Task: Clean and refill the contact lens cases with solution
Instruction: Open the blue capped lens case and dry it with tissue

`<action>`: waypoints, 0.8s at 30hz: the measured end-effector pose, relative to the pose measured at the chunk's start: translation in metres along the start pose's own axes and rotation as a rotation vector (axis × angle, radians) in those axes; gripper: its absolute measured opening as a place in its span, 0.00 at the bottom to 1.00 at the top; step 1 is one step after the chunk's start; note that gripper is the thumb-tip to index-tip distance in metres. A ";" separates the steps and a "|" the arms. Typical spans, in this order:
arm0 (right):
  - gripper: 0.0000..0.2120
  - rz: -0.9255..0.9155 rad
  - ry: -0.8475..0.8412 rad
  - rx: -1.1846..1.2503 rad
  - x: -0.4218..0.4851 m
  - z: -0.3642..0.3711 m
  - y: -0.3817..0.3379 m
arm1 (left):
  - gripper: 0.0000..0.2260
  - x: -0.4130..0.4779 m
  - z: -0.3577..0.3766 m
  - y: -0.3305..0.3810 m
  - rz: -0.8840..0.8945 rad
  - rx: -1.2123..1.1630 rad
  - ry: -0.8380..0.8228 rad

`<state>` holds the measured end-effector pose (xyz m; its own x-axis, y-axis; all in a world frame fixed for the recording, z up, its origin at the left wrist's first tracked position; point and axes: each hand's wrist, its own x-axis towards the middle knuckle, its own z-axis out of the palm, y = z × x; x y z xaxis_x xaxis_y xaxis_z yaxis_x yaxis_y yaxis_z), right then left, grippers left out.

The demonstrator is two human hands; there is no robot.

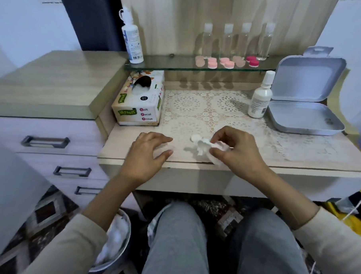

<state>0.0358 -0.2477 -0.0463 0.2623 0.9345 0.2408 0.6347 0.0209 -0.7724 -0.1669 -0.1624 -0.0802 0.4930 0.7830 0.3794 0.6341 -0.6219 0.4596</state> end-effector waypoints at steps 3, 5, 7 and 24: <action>0.13 -0.057 -0.080 0.072 -0.012 0.030 -0.021 | 0.17 -0.036 -0.022 -0.024 -0.081 -0.010 0.071; 0.13 -0.090 -0.144 0.087 -0.021 0.056 -0.032 | 0.18 -0.065 -0.034 -0.042 -0.116 -0.013 0.121; 0.12 -0.116 -0.222 0.098 -0.030 0.086 -0.041 | 0.17 -0.097 -0.043 -0.064 -0.165 0.016 0.153; 0.09 0.141 -0.786 -0.134 -0.049 0.359 -0.015 | 0.14 -0.286 -0.008 -0.219 -0.965 0.045 -0.372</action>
<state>-0.2477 -0.1663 -0.2573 -0.2090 0.9029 -0.3756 0.7287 -0.1124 -0.6756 -0.4519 -0.2506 -0.2826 -0.0886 0.9076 -0.4104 0.8749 0.2678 0.4034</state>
